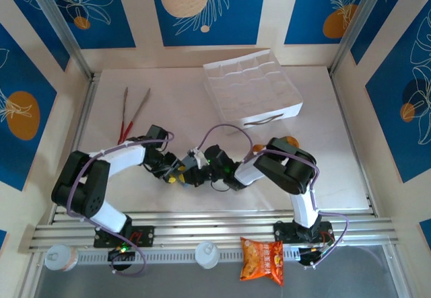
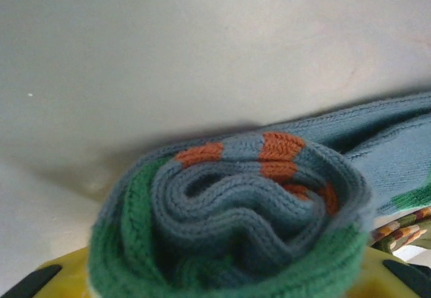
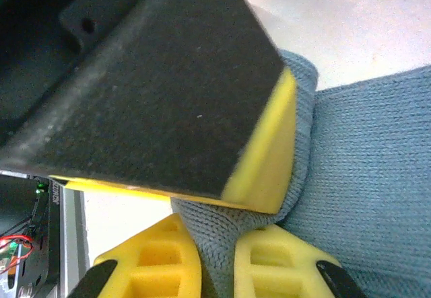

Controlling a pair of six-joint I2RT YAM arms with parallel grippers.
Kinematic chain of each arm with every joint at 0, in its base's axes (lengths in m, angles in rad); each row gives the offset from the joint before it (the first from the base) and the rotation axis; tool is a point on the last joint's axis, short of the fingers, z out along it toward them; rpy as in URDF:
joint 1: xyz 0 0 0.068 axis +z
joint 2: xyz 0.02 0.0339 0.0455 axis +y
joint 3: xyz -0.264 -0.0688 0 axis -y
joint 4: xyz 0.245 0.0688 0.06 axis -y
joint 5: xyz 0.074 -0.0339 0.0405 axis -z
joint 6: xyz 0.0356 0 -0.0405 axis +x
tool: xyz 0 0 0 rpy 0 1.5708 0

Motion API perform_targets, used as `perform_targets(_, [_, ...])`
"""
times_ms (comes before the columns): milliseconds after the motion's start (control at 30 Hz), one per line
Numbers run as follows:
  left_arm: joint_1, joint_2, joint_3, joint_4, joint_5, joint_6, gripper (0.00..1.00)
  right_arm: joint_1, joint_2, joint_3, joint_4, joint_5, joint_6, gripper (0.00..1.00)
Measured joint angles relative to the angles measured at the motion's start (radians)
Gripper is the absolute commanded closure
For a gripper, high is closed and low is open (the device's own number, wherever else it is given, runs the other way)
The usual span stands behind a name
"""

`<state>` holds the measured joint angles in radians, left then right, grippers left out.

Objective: Roll the socks

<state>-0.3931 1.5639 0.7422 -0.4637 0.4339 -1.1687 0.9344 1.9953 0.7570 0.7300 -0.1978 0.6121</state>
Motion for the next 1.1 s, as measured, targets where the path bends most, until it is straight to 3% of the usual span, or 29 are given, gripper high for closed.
perform_targets(167, [0.000,0.029,0.017,-0.040,-0.002,0.016,0.95,-0.003,-0.016,0.045,-0.113,-0.019,-0.034,0.77])
perform_targets(267, [-0.001,0.035,0.027,-0.062,-0.008,0.025,1.00,0.031,-0.058,0.089,-0.245,0.042,-0.115,0.64])
perform_targets(500, [-0.022,0.044,0.052,-0.097,-0.042,0.023,1.00,0.094,-0.217,0.047,-0.473,0.274,-0.353,0.52])
perform_targets(733, [-0.064,0.148,0.201,-0.266,-0.106,0.018,1.00,0.177,-0.393,-0.057,-0.568,0.532,-0.517,0.44])
perform_targets(933, [-0.070,0.221,0.286,-0.363,-0.114,0.015,1.00,0.309,-0.355,-0.001,-0.593,0.709,-0.627,0.38])
perform_targets(1100, [-0.071,0.265,0.335,-0.416,-0.113,0.014,1.00,0.353,-0.255,0.123,-0.592,0.822,-0.698,0.38])
